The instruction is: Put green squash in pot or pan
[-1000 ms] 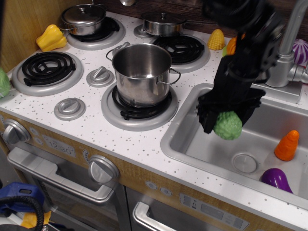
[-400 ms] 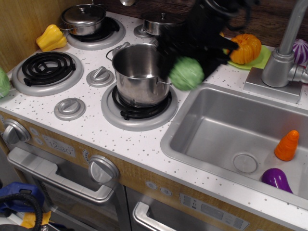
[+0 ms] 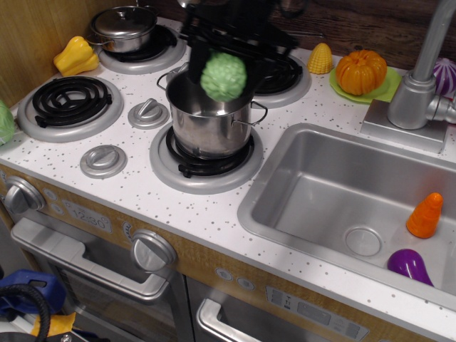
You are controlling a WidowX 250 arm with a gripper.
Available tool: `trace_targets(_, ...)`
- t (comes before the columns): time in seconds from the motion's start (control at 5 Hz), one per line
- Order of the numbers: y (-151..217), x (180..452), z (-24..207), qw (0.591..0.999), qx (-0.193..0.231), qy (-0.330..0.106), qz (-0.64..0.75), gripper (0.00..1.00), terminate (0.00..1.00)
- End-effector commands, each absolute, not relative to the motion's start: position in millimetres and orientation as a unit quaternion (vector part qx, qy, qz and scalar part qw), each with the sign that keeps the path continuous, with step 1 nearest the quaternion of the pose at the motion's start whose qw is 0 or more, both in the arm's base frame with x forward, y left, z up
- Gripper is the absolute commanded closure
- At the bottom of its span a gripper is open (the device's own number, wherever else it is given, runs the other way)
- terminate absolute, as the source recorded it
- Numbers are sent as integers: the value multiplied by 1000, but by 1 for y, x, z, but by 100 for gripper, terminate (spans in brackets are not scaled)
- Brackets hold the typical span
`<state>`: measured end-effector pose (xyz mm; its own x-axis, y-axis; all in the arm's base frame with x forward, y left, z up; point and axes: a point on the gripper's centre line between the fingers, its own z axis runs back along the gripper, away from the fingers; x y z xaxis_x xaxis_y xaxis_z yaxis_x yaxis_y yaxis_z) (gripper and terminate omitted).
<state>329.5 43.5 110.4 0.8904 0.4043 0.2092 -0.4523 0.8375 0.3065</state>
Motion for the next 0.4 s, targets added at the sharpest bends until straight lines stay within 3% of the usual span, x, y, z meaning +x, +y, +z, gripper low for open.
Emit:
trace_targets(0.0, 58, 330, 124, 956, 171, -101, 217, 0, 0)
trace_targets(0.2, 58, 330, 124, 956, 171, -101, 217, 0, 100)
